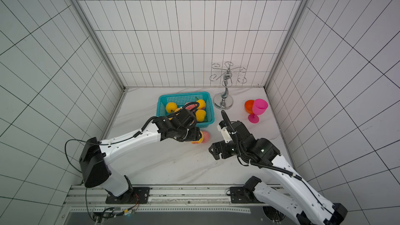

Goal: Put the peaches into the basket
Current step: Pick up the peach from the center of the board, then place the peach in the basket.

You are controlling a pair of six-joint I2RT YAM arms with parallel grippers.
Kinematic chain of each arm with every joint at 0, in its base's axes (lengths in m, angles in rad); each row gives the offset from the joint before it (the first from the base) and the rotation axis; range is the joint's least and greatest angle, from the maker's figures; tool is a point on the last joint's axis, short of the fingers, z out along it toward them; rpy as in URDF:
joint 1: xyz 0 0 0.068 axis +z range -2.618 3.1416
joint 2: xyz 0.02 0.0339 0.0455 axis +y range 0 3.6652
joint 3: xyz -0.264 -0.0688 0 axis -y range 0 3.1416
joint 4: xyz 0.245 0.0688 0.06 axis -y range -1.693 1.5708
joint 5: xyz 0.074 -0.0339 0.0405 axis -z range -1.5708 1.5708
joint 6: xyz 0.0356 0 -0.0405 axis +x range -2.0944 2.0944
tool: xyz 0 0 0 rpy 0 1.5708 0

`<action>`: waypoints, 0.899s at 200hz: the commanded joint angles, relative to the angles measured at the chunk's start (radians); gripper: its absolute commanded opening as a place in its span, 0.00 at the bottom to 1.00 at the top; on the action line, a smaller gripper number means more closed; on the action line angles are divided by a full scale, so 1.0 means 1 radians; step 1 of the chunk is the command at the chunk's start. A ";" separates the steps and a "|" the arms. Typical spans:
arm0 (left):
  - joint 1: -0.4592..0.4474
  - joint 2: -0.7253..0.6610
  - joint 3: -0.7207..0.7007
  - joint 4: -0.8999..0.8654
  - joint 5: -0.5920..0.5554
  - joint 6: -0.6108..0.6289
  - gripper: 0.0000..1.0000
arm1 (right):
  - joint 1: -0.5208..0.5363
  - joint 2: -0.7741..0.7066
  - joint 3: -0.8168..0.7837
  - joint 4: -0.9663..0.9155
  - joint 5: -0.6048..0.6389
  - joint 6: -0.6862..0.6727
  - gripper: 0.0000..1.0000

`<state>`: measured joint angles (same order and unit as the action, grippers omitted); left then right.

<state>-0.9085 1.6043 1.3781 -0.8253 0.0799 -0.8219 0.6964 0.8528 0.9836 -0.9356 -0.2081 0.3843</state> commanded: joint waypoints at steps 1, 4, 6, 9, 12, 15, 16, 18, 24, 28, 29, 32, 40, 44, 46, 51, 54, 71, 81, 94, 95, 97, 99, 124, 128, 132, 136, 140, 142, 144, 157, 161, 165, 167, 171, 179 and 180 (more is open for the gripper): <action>0.022 -0.003 0.090 -0.053 0.002 0.039 0.70 | -0.012 0.008 0.021 0.021 0.012 -0.016 0.94; 0.026 -0.001 0.102 -0.058 0.005 0.042 0.70 | -0.011 0.006 0.021 0.027 0.013 -0.017 0.94; 0.031 0.000 0.110 -0.060 0.007 0.044 0.70 | -0.011 0.006 0.021 0.033 0.016 -0.019 0.94; 0.035 0.001 0.120 -0.064 0.012 0.049 0.70 | -0.011 0.003 0.021 0.039 0.018 -0.021 0.94; 0.041 0.004 0.131 -0.067 0.016 0.053 0.70 | -0.011 -0.001 0.021 0.047 0.019 -0.023 0.94; 0.048 0.006 0.141 -0.069 0.019 0.057 0.70 | -0.013 -0.004 0.021 0.055 0.022 -0.026 0.95; 0.049 0.006 0.144 -0.070 0.021 0.058 0.70 | -0.013 -0.004 0.020 0.057 0.022 -0.026 0.95; 0.055 0.008 0.149 -0.070 0.023 0.061 0.70 | -0.014 -0.005 0.020 0.062 0.022 -0.028 0.95; 0.068 0.012 0.164 -0.071 0.033 0.070 0.70 | -0.016 -0.006 0.019 0.075 0.024 -0.033 0.95; 0.078 0.013 0.174 -0.070 0.037 0.075 0.70 | -0.019 -0.005 0.021 0.082 0.024 -0.035 0.95; 0.081 0.013 0.176 -0.069 0.038 0.076 0.70 | -0.020 -0.004 0.021 0.082 0.022 -0.036 0.95; 0.089 0.015 0.182 -0.069 0.042 0.082 0.70 | -0.023 0.002 0.023 0.087 0.021 -0.037 0.95; 0.110 0.022 0.197 -0.069 0.051 0.096 0.70 | -0.030 0.018 0.030 0.091 0.011 -0.043 0.95; 0.122 0.025 0.204 -0.069 0.054 0.103 0.70 | -0.032 0.030 0.036 0.090 0.007 -0.047 0.95; 0.127 0.026 0.207 -0.069 0.056 0.108 0.70 | -0.033 0.036 0.038 0.090 0.006 -0.048 0.95; 0.141 0.031 0.213 -0.068 0.059 0.117 0.70 | -0.035 0.051 0.046 0.090 0.004 -0.052 0.95; 0.148 0.032 0.217 -0.068 0.062 0.125 0.70 | -0.037 0.059 0.050 0.091 0.004 -0.054 0.95; 0.200 0.051 0.241 -0.074 0.075 0.160 0.70 | -0.039 0.092 0.072 0.111 -0.003 -0.072 0.95; 0.226 0.065 0.264 -0.085 0.081 0.185 0.70 | -0.040 0.101 0.076 0.135 -0.005 -0.086 0.95; 0.257 0.082 0.295 -0.101 0.076 0.222 0.70 | -0.043 0.124 0.086 0.156 -0.006 -0.101 0.96; 0.259 0.082 0.298 -0.103 0.075 0.225 0.70 | -0.044 0.125 0.087 0.157 -0.006 -0.103 0.96; 0.263 0.087 0.302 -0.104 0.074 0.231 0.70 | -0.045 0.129 0.090 0.158 -0.007 -0.105 0.96; 0.268 0.088 0.306 -0.105 0.073 0.238 0.70 | -0.047 0.135 0.093 0.160 -0.007 -0.107 0.96; 0.316 0.133 0.358 -0.144 0.040 0.320 0.70 | -0.058 0.214 0.147 0.163 -0.030 -0.136 0.96; 0.321 0.143 0.365 -0.154 0.029 0.334 0.70 | -0.061 0.228 0.158 0.163 -0.033 -0.142 0.96; 0.327 0.152 0.372 -0.164 0.017 0.347 0.71 | -0.061 0.239 0.167 0.164 -0.037 -0.147 0.96; 0.331 0.161 0.380 -0.174 0.007 0.361 0.71 | -0.064 0.250 0.177 0.164 -0.039 -0.152 0.96; 0.335 0.170 0.385 -0.182 -0.005 0.375 0.71 | -0.065 0.260 0.187 0.164 -0.042 -0.158 0.96; 0.336 0.175 0.386 -0.186 -0.011 0.382 0.71 | -0.066 0.264 0.190 0.165 -0.043 -0.160 0.96; 0.339 0.180 0.388 -0.190 -0.017 0.389 0.71 | -0.067 0.269 0.195 0.165 -0.045 -0.162 0.96; 0.351 0.209 0.401 -0.211 -0.050 0.414 0.71 | -0.078 0.298 0.221 0.166 -0.054 -0.174 0.96; 0.356 0.218 0.404 -0.216 -0.055 0.421 0.71 | -0.081 0.307 0.229 0.165 -0.057 -0.178 0.96; 0.361 0.227 0.407 -0.220 -0.058 0.428 0.71 | -0.084 0.314 0.234 0.166 -0.060 -0.181 0.96; 0.364 0.233 0.410 -0.224 -0.060 0.430 0.71 | -0.086 0.318 0.237 0.166 -0.062 -0.182 0.96; 0.368 0.243 0.416 -0.228 -0.061 0.436 0.71 | -0.089 0.325 0.241 0.166 -0.064 -0.184 0.96; 0.375 0.265 0.430 -0.243 -0.069 0.444 0.71 | -0.096 0.337 0.248 0.165 -0.073 -0.186 0.96; 0.375 0.268 0.432 -0.245 -0.072 0.444 0.71 | -0.097 0.338 0.248 0.165 -0.073 -0.186 0.96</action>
<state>-0.5522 1.8114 1.7699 -1.0023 0.0696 -0.4599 0.6231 1.1645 1.1744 -0.7753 -0.2451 0.2440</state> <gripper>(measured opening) 0.709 0.957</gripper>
